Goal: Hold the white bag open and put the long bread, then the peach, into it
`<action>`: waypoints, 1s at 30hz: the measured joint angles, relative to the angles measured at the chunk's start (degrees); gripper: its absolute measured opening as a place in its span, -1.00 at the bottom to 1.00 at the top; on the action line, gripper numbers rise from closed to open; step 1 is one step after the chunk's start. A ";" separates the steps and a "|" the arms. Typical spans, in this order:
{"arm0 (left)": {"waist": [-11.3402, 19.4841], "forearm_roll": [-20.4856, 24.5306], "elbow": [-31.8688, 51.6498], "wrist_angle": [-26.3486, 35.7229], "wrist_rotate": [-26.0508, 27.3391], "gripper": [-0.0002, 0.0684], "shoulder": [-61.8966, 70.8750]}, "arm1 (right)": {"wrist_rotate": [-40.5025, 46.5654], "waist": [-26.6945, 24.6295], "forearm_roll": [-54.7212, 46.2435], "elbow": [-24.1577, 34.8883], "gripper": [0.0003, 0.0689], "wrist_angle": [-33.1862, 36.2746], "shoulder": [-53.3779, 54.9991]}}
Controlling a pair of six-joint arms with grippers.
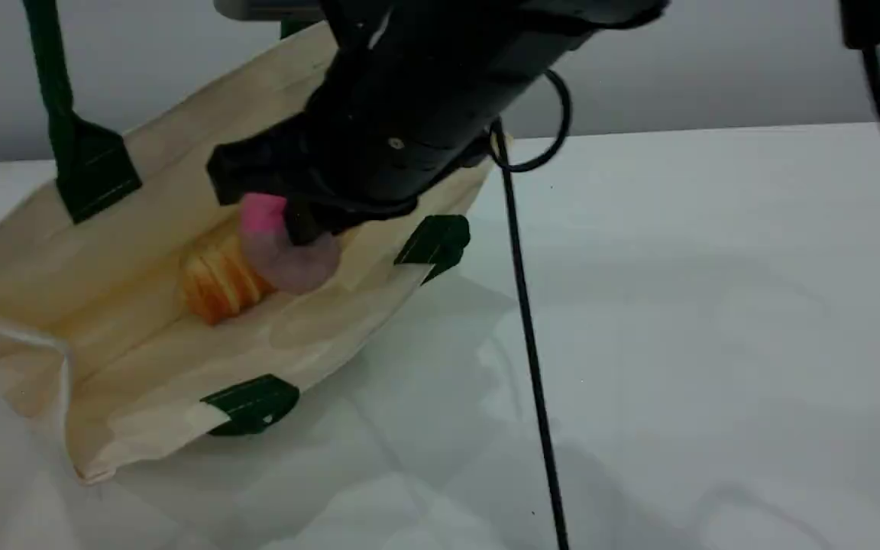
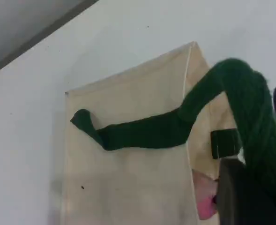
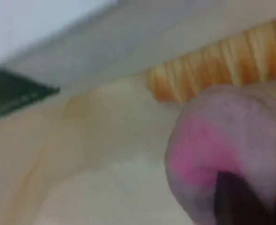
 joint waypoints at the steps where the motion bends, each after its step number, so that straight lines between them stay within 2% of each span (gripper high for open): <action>1: 0.00 0.00 0.00 0.00 0.00 -0.73 0.00 | 0.00 0.00 0.00 -0.47 -0.75 0.27 0.12; 4: 0.00 0.00 0.00 0.00 0.00 -0.73 0.00 | 0.00 0.00 0.00 -1.78 -0.52 1.16 0.34; 11: 0.00 0.06 0.00 0.11 0.00 -0.73 0.00 | 0.00 -0.11 -0.48 -4.35 0.46 5.42 0.46; 14: 0.00 0.06 0.00 -0.02 0.00 -0.73 0.00 | 0.00 -0.52 -3.17 -5.74 0.73 8.49 0.24; 17: 0.00 0.07 0.00 -0.02 0.00 -0.73 0.00 | 0.59 -1.75 -6.61 -7.65 0.79 12.25 -0.49; 23: 0.00 0.26 0.00 -0.02 0.00 -0.73 0.00 | 2.16 -5.83 -11.66 -11.59 0.71 22.22 -2.23; 30: 0.00 0.28 0.00 -0.02 0.00 -0.73 0.00 | 5.18 -12.01 -18.40 -16.87 0.70 33.03 -2.81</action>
